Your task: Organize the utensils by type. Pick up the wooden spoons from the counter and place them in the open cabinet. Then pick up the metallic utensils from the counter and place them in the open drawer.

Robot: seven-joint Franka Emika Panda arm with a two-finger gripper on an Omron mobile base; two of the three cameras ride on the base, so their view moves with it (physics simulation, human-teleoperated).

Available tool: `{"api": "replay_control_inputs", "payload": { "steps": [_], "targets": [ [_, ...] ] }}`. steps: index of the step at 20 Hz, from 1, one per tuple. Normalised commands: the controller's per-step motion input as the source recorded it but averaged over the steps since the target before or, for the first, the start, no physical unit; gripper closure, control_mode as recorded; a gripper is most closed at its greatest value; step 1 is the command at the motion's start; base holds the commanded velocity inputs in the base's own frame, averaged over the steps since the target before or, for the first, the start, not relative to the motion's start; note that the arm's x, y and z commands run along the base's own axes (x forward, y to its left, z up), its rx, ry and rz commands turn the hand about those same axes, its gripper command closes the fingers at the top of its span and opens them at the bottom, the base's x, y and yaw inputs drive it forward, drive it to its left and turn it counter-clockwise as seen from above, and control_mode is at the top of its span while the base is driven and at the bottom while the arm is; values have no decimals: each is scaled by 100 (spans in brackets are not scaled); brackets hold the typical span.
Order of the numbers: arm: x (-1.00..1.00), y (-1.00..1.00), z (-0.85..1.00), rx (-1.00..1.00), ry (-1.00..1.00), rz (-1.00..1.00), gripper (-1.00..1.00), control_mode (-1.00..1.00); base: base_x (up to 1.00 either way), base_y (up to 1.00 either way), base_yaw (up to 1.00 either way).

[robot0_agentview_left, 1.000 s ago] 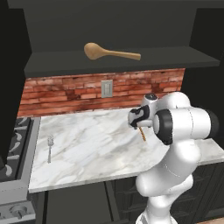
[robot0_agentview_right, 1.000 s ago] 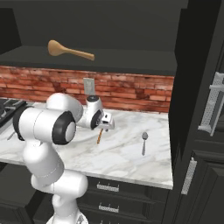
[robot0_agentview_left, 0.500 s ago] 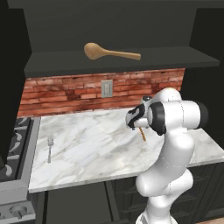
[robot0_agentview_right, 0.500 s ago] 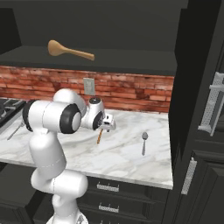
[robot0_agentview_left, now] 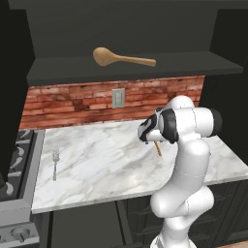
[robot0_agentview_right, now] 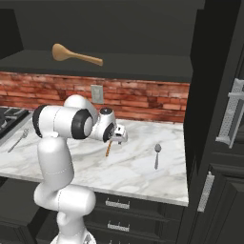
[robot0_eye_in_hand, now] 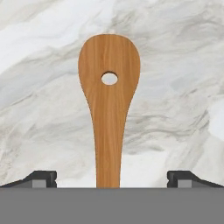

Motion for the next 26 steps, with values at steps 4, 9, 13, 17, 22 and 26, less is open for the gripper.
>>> {"api": "replay_control_inputs", "payload": {
  "steps": [4, 9, 13, 17, 22, 26],
  "targets": [
    [3, -10, -20, 0, 0, 0, -100, -100, 0, 0, 0],
    [0, -4, -25, 0, 0, 0, 100, -100, 0, 0, 0],
    [0, -9, -23, 0, 0, 0, 100, -100, 0, 0, 0],
    [-7, -13, -25, 0, 1, 0, 100, -100, 0, 0, 0],
    [-24, -25, -11, 5, 3, 0, 100, -100, 0, 0, 0],
    [-32, -30, 11, 14, 6, 0, 100, -100, 0, 0, 0]
  ]
}}
